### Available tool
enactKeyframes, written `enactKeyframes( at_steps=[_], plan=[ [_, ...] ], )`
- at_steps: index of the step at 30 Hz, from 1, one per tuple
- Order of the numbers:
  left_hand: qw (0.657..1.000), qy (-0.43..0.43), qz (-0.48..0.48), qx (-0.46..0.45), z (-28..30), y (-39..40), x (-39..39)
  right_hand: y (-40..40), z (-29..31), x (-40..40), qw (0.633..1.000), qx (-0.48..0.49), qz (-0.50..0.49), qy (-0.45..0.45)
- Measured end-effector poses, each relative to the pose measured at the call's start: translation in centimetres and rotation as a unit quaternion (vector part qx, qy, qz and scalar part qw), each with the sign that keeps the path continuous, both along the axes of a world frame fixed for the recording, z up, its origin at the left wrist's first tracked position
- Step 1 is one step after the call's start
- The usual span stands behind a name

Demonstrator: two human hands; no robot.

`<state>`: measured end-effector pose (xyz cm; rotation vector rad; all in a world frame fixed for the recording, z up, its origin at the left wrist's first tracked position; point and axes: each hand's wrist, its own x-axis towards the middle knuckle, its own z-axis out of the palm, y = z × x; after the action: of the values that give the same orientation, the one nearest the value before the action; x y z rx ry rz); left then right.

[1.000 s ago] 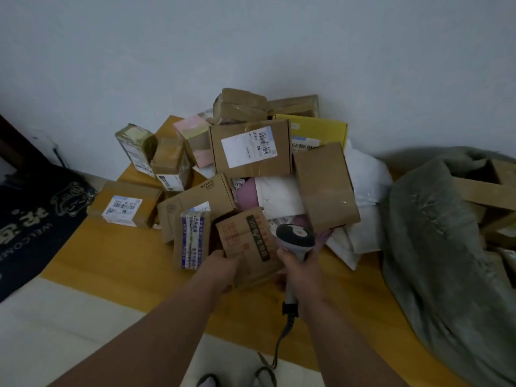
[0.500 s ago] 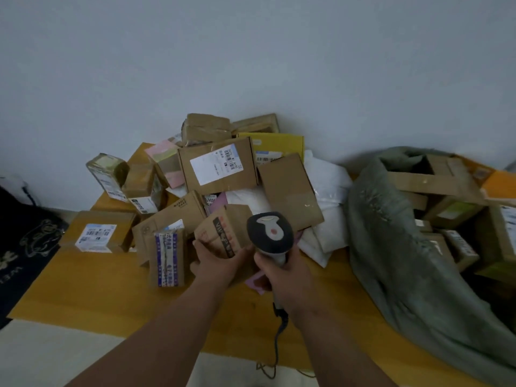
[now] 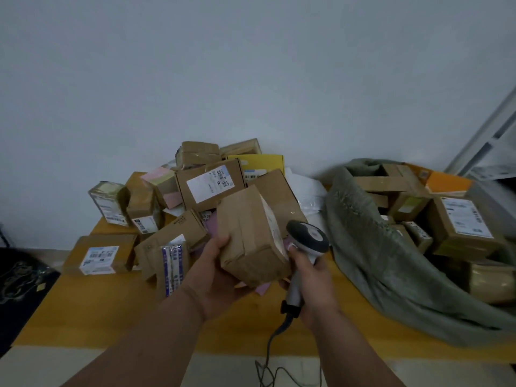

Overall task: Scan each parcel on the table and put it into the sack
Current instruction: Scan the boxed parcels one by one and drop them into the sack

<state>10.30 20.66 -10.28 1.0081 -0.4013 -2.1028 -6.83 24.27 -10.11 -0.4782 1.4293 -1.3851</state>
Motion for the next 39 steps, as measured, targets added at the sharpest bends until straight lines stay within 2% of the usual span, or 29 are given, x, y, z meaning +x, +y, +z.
enactKeyframes(
  at_steps=[4,9,12,14,17,19,26,29,33,39],
  plan=[
    [0.999,-0.043,0.013,-0.013,1.2,0.7,0.9,1.0,0.9,0.5,0.998,-0.051,-0.019,-0.013],
    [0.984,-0.145,0.067,-0.080,2.2,0.5,0.7,2.0,1.6,0.1,0.994,-0.088,-0.042,0.050],
    [0.967,-0.222,0.030,-0.124,3.2,0.6,-0.5,2.2,1.7,-0.7,0.991,-0.094,-0.053,0.080],
    [0.960,-0.242,-0.015,-0.137,3.8,1.0,-1.5,2.3,1.8,-1.5,0.989,-0.097,-0.060,0.093],
    [0.957,-0.233,-0.091,-0.148,4.2,1.2,-2.8,2.5,2.2,-3.2,0.988,-0.103,-0.059,0.103],
    [0.964,-0.201,-0.104,-0.141,4.2,1.1,-4.0,2.7,2.7,-4.7,0.987,-0.103,-0.055,0.107],
    [0.972,-0.179,0.025,-0.152,4.1,1.0,-10.9,3.5,3.6,-11.7,0.986,-0.047,-0.062,0.146],
    [0.965,-0.189,0.056,-0.174,4.3,0.6,-13.4,3.6,3.8,-14.7,0.988,-0.025,-0.018,0.152],
    [0.962,-0.179,0.084,-0.188,5.0,0.1,-16.4,4.2,4.4,-17.4,0.990,-0.057,0.045,0.124],
    [0.958,-0.176,0.107,-0.200,5.3,0.4,-19.7,5.3,5.5,-20.3,0.981,-0.071,0.118,0.133]
  ],
)
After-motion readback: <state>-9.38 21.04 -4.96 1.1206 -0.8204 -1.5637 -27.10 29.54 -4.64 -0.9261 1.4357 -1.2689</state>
